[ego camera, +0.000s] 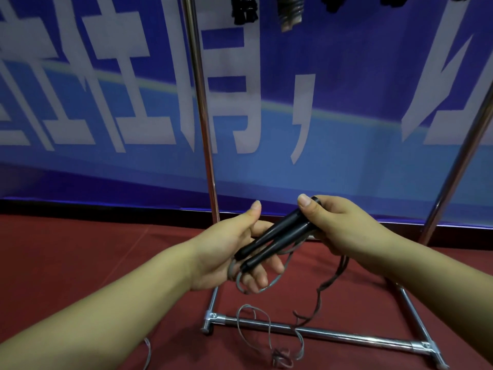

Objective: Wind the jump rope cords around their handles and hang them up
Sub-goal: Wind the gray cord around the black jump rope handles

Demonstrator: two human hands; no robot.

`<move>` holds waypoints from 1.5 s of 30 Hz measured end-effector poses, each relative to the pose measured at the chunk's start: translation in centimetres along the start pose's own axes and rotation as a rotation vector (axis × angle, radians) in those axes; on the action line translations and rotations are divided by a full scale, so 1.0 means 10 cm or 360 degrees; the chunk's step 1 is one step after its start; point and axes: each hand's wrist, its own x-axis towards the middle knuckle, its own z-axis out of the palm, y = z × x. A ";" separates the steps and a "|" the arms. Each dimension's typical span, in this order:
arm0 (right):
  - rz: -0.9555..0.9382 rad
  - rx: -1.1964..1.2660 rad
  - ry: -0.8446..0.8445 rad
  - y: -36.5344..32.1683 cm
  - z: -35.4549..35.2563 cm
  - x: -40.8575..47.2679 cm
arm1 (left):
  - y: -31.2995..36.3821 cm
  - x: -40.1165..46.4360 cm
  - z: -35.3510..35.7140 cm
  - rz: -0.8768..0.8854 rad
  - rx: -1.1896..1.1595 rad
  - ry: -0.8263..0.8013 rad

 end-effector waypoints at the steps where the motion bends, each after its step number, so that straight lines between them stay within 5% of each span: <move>1: -0.0001 -0.0028 0.0021 0.01 -0.01 0.00 | 0.00 0.00 0.01 -0.0013 -0.0032 -0.0016; 9: 0.0033 -0.0252 0.0069 0.11 -0.03 0.06 | -0.09 0.05 0.01 0.0188 0.0410 0.0210; 16: 0.0268 -0.0250 -0.0287 0.19 -0.07 0.02 | -0.17 0.05 -0.17 0.0264 0.0988 0.0317; 24: 0.0449 -0.0545 -0.0593 0.28 -0.32 -0.06 | -0.29 -0.01 -0.35 0.0252 0.0879 0.0588; 37: 0.0205 -0.0494 -0.0126 0.27 -0.27 0.07 | -0.38 -0.03 -0.51 -0.0015 0.1077 0.0670; 45: 0.0033 -0.0758 0.0220 0.25 -0.30 0.11 | -0.22 -0.10 -0.25 -0.0046 0.1120 0.0285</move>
